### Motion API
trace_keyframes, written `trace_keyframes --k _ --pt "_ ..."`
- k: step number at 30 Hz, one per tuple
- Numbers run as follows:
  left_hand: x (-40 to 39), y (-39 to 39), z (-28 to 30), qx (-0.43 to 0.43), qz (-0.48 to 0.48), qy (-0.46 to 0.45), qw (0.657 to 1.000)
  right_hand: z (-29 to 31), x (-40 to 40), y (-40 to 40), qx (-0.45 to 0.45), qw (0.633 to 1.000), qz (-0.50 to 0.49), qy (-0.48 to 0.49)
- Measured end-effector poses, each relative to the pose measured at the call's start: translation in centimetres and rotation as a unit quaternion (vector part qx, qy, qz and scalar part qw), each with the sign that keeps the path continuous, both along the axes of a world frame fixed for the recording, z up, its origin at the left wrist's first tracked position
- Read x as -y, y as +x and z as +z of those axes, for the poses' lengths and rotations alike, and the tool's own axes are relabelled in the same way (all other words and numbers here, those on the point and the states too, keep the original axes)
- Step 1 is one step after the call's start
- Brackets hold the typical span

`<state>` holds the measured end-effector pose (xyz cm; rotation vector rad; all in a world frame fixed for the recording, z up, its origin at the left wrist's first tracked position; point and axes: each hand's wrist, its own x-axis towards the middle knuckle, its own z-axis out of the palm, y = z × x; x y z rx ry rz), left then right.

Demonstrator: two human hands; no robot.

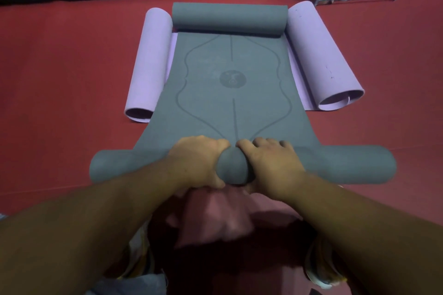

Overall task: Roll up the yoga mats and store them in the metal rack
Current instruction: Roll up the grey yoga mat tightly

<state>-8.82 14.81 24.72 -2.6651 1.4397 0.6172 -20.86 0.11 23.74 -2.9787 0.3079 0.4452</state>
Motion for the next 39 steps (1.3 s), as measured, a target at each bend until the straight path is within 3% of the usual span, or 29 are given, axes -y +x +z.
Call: trace_keyframes --k 3,7,11,13,20,23,25,30,39 --pt "0.1 0.2 0.3 -0.061 -0.005 0.031 0.998 -0.1 -0.1 -0.2 -0.012 1.000 0.003 -0.015" --pt "0.1 -0.3 0.0 -0.088 -0.009 0.048 0.995 -0.4 0.2 -0.3 -0.032 0.999 0.010 0.038" --pt "-0.5 -1.1 -0.9 0.047 -0.053 -0.011 0.997 0.2 1.4 0.1 -0.054 0.996 -0.007 0.068" --pt "-0.6 -1.4 -1.3 0.070 -0.068 -0.017 0.995 0.1 1.5 0.2 -0.048 0.997 -0.011 0.065" --pt "-0.2 0.4 -0.4 -0.027 -0.006 -0.016 0.999 0.4 -0.2 -0.3 -0.013 1.000 -0.011 -0.015" --pt "0.1 0.7 0.3 -0.049 -0.024 0.010 0.998 0.5 -0.2 -0.2 -0.002 1.000 -0.014 -0.017" --pt "0.0 0.2 0.3 -0.030 -0.026 -0.001 0.999 0.6 0.1 -0.1 -0.014 1.000 -0.017 0.010" --pt "-0.4 -1.2 -0.3 0.130 -0.052 -0.050 0.989 1.8 1.6 0.7 -0.035 0.997 -0.022 0.058" --pt "0.0 0.1 0.7 -0.026 -0.003 -0.015 1.000 1.1 -0.7 -0.6 0.002 1.000 -0.003 -0.029"
